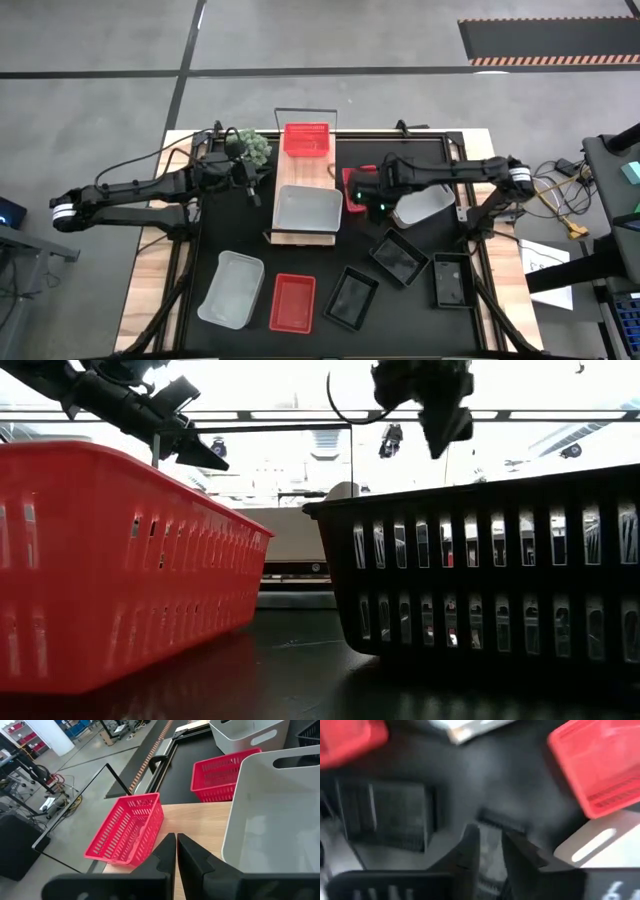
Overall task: Stack baskets on shelf by color
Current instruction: Put the middle black bin on the shelf
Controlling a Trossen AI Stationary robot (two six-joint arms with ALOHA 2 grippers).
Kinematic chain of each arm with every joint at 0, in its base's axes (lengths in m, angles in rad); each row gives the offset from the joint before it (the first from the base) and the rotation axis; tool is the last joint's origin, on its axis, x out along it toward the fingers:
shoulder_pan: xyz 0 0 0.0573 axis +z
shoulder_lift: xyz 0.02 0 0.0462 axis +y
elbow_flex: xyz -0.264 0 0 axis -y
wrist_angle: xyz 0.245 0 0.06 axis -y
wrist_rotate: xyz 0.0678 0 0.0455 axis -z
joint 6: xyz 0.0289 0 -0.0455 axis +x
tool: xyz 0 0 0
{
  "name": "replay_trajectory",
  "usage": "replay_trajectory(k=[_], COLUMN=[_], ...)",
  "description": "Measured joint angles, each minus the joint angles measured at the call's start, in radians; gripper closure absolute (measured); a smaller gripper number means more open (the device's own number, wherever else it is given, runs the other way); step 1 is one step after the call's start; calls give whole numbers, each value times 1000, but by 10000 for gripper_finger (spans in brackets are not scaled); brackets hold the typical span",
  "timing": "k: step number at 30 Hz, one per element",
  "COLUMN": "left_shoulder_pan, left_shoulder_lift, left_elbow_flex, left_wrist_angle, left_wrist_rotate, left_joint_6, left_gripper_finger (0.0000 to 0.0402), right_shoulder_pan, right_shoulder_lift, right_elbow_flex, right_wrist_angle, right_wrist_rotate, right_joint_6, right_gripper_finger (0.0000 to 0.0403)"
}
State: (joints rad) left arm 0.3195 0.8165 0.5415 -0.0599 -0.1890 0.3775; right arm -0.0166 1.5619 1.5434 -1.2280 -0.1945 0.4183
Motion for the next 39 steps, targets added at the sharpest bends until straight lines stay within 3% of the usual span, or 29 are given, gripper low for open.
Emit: replay_trajectory(k=[6,14,19,30,35,39], left_shoulder_pan=[0,0,0,0,0,0], left_shoulder_lift=[0,0,0,0,0,0], left_elbow_flex=[0,-6,-7,-8,-8,-8], left_wrist_angle=[0,-1,0,1,25,32], left_wrist_rotate=[0,-2,-2,-2,-2,-2], left_joint_6=[3,2,-3,-3,-3,-4], left_gripper_finger=[402,402,402,402,402,402], right_shoulder_pan=[173,376,457,567,569,568], right_shoulder_lift=[-4,-41,-51,-51,-51,-50], right_elbow_flex=[-111,-319,-389,-545,-573,-588], right_wrist_angle=[97,343,354,438,454,455], right_wrist_rotate=[70,234,290,329,351,355], right_joint_6=[-85,187,347,486,498,497], right_gripper_finger=[264,239,238,254,278,319])
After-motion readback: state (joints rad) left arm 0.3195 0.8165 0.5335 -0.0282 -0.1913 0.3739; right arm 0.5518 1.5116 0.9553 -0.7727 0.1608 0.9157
